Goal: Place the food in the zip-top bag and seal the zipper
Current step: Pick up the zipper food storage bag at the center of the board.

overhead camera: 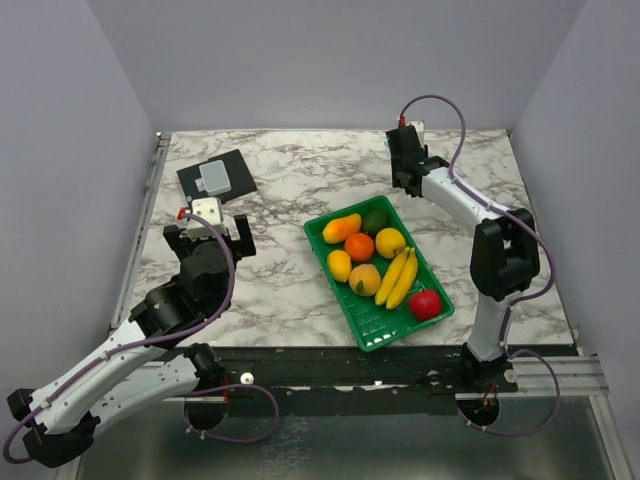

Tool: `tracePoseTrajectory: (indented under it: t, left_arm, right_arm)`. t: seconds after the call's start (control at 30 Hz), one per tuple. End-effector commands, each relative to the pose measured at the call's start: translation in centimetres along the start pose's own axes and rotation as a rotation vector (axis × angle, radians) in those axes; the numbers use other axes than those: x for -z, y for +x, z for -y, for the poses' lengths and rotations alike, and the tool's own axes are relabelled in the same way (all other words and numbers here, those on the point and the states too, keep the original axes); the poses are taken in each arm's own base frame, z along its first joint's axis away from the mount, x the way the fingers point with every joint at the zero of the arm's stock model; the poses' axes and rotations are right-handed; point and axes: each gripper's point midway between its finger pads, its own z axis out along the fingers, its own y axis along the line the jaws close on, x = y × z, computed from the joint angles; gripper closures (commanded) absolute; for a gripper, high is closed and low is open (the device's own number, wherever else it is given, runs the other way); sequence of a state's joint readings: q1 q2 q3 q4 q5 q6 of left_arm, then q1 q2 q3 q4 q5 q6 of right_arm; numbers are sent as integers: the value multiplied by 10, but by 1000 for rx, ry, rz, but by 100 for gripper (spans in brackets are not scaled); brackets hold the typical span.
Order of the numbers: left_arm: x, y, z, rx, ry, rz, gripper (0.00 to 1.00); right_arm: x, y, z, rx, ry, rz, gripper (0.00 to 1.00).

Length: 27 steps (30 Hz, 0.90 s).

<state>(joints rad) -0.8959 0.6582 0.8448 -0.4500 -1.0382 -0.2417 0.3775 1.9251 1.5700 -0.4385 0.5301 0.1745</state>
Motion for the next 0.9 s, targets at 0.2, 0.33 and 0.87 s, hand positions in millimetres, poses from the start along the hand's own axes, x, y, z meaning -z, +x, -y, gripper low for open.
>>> tracePoseTrajectory:
  t: [0.2,0.33,0.87]
  left_arm:
    - [-1,2,6,-10,28,-2,1]
    - [-1,2,7,-9,34,-3,1]
    - [-3,6,16,-18,64,-19,1]
  right_arm:
    - [4,-20,4,-15,-8,50,97]
    - [12,-22,9,2,-7,61,99]
    - [104,-49,11,-39,-247,331,99]
